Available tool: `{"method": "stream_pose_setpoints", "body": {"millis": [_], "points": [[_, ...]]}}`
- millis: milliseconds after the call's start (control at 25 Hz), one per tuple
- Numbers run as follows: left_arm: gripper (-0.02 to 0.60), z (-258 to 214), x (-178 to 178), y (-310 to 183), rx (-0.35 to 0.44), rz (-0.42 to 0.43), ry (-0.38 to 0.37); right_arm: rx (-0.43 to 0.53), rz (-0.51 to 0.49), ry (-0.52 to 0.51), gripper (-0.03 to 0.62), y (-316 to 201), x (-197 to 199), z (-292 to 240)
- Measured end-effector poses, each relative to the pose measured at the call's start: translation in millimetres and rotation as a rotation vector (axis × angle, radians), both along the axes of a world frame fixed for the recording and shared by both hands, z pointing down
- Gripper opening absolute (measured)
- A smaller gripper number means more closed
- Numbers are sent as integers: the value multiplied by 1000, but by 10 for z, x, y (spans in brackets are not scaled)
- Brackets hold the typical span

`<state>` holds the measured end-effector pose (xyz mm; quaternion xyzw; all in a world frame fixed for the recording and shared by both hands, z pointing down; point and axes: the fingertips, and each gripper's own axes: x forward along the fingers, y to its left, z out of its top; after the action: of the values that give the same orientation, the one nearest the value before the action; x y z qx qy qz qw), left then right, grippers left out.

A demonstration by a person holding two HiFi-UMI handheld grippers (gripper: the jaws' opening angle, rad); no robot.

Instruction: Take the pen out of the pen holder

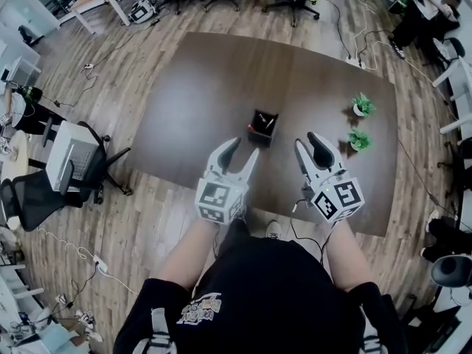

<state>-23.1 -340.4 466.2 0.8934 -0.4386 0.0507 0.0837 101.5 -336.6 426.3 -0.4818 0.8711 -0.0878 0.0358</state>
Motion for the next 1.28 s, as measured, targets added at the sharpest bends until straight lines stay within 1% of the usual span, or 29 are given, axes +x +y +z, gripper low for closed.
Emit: {"method": "stream_pose_setpoints", "body": {"millis": [280, 480, 920, 1280], "points": [[164, 247, -39, -417, -45, 76, -11, -33, 83, 6, 156, -249, -56, 97], [164, 547, -33, -671, -85, 120, -27, -57, 133, 5, 156, -412, -80, 205], [160, 1137, 72, -1040, -175, 201, -55, -122, 251, 2, 156, -680, 59, 443], [109, 1454, 161, -1132, -224, 230, -60, -148, 315, 4, 156, -766, 213, 544]]}}
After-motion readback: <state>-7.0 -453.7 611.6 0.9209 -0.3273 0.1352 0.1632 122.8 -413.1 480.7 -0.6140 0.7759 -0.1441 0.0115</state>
